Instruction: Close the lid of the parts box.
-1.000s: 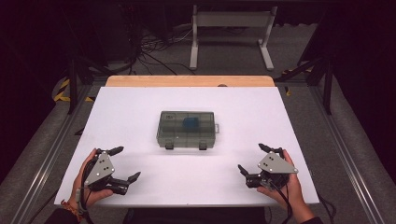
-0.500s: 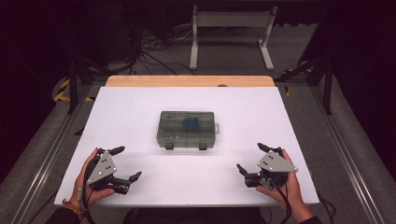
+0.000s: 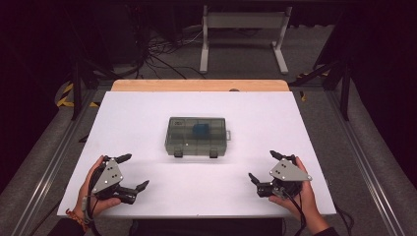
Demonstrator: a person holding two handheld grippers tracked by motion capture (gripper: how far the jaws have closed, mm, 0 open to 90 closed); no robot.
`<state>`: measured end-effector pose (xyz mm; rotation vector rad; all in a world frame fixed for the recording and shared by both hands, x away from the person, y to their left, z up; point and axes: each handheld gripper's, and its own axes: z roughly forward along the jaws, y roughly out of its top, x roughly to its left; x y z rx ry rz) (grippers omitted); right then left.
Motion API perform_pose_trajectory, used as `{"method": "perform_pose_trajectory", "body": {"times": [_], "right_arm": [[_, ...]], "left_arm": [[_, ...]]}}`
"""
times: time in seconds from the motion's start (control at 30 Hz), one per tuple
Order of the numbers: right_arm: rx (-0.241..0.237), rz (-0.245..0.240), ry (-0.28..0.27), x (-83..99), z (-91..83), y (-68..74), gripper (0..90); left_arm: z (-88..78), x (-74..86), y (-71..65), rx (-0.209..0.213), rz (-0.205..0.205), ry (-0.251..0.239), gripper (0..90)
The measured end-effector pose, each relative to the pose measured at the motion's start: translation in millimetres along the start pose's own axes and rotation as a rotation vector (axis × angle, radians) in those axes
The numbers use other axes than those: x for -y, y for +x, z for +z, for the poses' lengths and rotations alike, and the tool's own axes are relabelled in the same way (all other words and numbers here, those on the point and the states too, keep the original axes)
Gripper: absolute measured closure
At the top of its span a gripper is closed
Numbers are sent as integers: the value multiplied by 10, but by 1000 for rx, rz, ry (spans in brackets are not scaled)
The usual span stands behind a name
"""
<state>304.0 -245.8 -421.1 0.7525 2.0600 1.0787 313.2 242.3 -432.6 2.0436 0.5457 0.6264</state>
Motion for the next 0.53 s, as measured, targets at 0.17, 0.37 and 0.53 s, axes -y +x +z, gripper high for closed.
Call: {"method": "perform_pose_trajectory", "body": {"times": [0.17,0.37,0.53], "right_arm": [[2,1,2,5,-11,-4,55],[-1,3,8,13,-5,-9,58],[-7,0,16,26,8,-2,58]], "left_arm": [[8,-6,-9,2,11,6,29],[14,1,-4,3,5,12,30],[44,0,-1,11,14,21,32]]}}
